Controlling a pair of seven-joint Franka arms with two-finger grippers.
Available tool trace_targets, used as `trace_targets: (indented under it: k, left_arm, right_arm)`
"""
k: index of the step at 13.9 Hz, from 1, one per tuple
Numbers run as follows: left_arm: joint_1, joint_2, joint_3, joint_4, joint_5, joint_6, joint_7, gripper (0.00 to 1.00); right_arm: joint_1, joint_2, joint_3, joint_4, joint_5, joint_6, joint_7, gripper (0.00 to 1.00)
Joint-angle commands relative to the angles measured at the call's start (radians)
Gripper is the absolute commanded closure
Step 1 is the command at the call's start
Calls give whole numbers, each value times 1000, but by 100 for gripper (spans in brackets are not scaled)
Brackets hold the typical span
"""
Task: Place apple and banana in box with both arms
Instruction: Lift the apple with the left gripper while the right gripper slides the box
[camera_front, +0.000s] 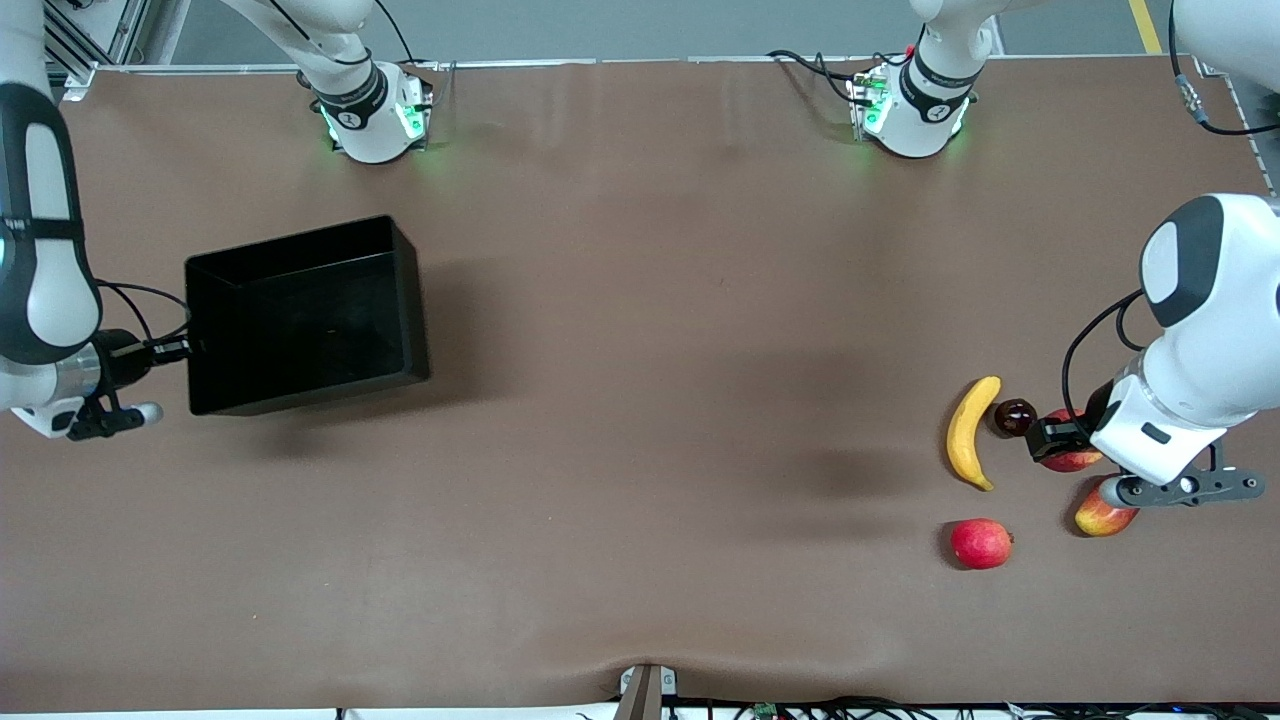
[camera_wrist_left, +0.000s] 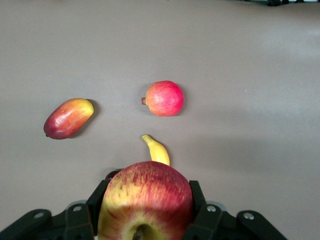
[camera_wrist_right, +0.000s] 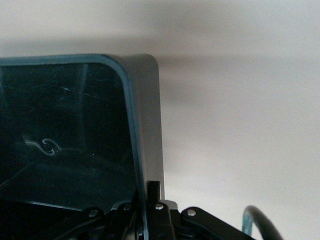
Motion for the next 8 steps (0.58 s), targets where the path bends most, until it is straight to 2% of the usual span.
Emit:
trace_targets:
  k: [1,3,6,8]
  left_arm:
    - [10,-23,-6,-14,-27,-12,-26,100]
    - [10,-28,-8,-14,-28,-12,-24,100]
    - [21,-54,-6,-19,-99,-17,-29,100]
    - [19,-60,-8,-19,-99,-31,-29,100]
  right_arm:
    - [96,-17,5,40,140,-48,66,100]
    - [197,-17,5,63,202,-28,255,100]
    - [366,-16,3,63,202,88,486,100]
    - [456,-9,3,54,203,163,596,100]
